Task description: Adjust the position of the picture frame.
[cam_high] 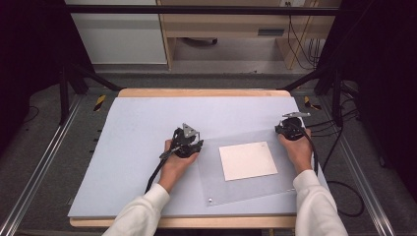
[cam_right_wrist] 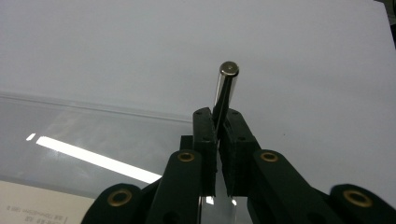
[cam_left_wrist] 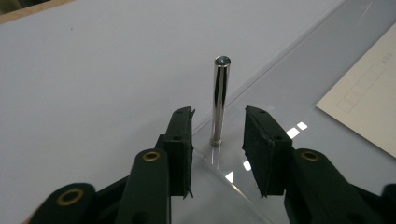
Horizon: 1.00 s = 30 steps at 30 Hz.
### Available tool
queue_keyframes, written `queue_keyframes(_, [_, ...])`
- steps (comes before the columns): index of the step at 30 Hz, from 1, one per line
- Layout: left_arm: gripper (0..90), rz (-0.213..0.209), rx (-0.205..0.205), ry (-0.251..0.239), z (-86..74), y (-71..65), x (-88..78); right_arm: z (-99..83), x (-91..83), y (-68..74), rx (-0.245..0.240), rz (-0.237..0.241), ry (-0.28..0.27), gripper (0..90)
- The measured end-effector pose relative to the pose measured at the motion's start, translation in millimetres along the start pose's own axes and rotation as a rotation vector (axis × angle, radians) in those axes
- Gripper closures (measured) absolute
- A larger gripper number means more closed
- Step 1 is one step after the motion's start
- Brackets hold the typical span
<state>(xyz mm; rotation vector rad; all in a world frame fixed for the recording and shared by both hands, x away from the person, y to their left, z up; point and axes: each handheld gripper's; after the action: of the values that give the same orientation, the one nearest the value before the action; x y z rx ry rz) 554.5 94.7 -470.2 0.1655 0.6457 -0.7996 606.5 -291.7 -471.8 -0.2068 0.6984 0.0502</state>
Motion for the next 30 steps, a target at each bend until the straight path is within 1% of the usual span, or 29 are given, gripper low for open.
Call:
queue_keyframes(3, [69.4, -0.001, -0.018, -0.009, 1.6, 0.8, 2.7, 1.2, -0.4, 1.7, 0.009, -0.013, 0.012, 85.5])
queue_keyframes(4, [71.1, -0.007, -0.026, -0.017, 3.2, 1.5, 5.1, 1.3, -0.6, 2.0, 0.014, -0.012, 0.014, 85.5])
queue_keyframes(6, [72.4, -0.015, -0.033, -0.020, 3.5, 1.6, 6.2, 1.5, -0.7, 2.3, 0.017, -0.013, 0.017, 85.5])
queue_keyframes(7, [74.2, -0.019, -0.030, -0.017, 4.0, 1.7, 8.0, 1.5, -0.7, 2.2, 0.015, -0.014, 0.016, 85.5])
queue_keyframes(9, [79.7, -0.012, -0.026, -0.015, 4.2, 2.6, 9.5, 1.5, -0.8, 2.2, 0.018, -0.012, 0.018, 85.5])
queue_keyframes(11, [83.6, -0.012, -0.033, -0.019, 4.1, 5.2, 9.0, 1.2, -0.6, 2.1, 0.019, -0.010, 0.014, 85.5])
queue_keyframes(12, [83.8, -0.012, -0.033, -0.019, 4.1, 5.2, 9.0, 1.2, -0.6, 2.1, 0.019, -0.010, 0.014, 85.5])
queue_keyframes(13, [84.0, -0.004, -0.019, -0.014, 4.2, 4.3, 9.6, 0.9, -0.5, 1.8, 0.020, -0.009, 0.012, 85.5])
queue_keyframes(18, [84.3, -0.002, -0.024, -0.005, 5.3, 3.9, 9.8, 0.2, -0.2, 2.1, 0.020, -0.017, 0.005, 85.5])
queue_keyframes(20, [84.3, -0.005, -0.026, -0.001, 5.7, 4.3, 9.6, 0.1, 0.0, 2.8, 0.029, -0.020, 0.003, 85.4])
queue_keyframes(27, [84.4, -0.005, -0.032, -0.002, 6.3, 4.5, 9.9, 1.4, 1.0, 2.7, 0.031, -0.016, 0.011, 85.1])
queue_keyframes(30, [84.4, -0.006, -0.033, 0.003, 6.7, 5.0, 9.7, 3.2, 1.8, 3.3, 0.022, -0.016, 0.017, 85.4])
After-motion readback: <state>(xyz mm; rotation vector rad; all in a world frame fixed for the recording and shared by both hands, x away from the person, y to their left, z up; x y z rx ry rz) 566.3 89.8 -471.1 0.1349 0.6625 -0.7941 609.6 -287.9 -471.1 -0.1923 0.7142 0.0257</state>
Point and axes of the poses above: each handheld gripper's, and its own axes: x roughly forward along the jaws, z roughly out of its top, y roughly to its left, and after that the axes turned 13 degrees about -z, right-handed
